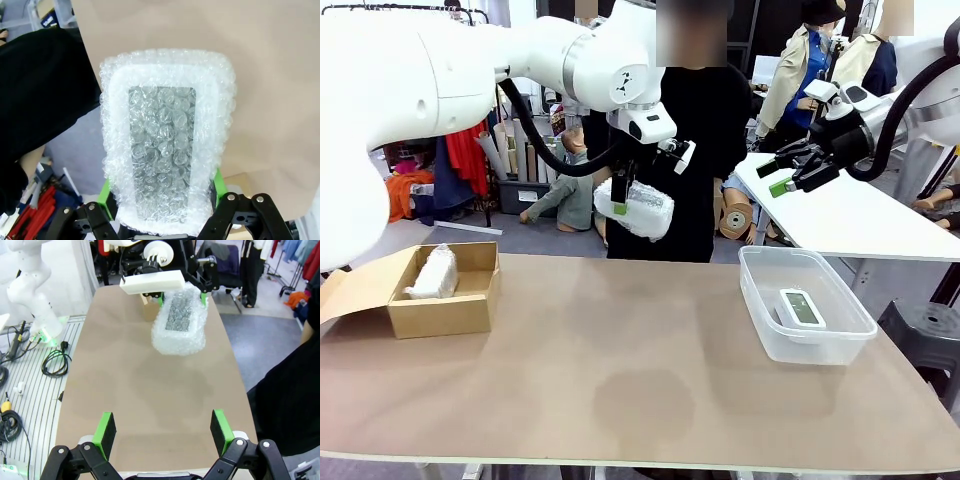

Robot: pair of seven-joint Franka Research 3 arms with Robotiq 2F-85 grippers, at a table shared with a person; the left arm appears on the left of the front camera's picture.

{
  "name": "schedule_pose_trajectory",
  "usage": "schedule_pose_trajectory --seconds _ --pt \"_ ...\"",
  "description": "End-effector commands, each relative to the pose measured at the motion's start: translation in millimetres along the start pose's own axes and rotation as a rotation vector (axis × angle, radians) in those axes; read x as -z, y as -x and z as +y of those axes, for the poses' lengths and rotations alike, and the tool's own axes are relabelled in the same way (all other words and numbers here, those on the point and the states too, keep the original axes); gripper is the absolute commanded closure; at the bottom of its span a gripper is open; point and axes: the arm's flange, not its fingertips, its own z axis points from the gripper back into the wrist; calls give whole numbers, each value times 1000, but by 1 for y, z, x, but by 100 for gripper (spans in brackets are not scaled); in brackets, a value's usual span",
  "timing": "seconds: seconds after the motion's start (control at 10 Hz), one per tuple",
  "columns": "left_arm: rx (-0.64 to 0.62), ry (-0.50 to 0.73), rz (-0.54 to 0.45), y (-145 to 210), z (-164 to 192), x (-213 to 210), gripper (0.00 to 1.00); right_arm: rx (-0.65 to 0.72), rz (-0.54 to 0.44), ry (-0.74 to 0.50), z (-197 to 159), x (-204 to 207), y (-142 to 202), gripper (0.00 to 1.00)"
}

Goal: Separate and place wrapped and unwrapped clocks.
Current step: Pick up the Digital clock indicated by the person.

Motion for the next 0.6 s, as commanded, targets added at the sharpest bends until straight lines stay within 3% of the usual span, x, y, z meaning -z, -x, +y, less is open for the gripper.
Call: schedule_pose_trajectory --seconds 0.0,0.1,0.5 --pt "102 48 -1 6 -6 -1 100 -8 0 2 1 -1 -1 0" --pt "0 0 0 0 0 0 100 -8 0 2 1 -1 -1 0" --pt "0 0 0 0 0 0 100 -8 0 2 1 -1 -1 0"
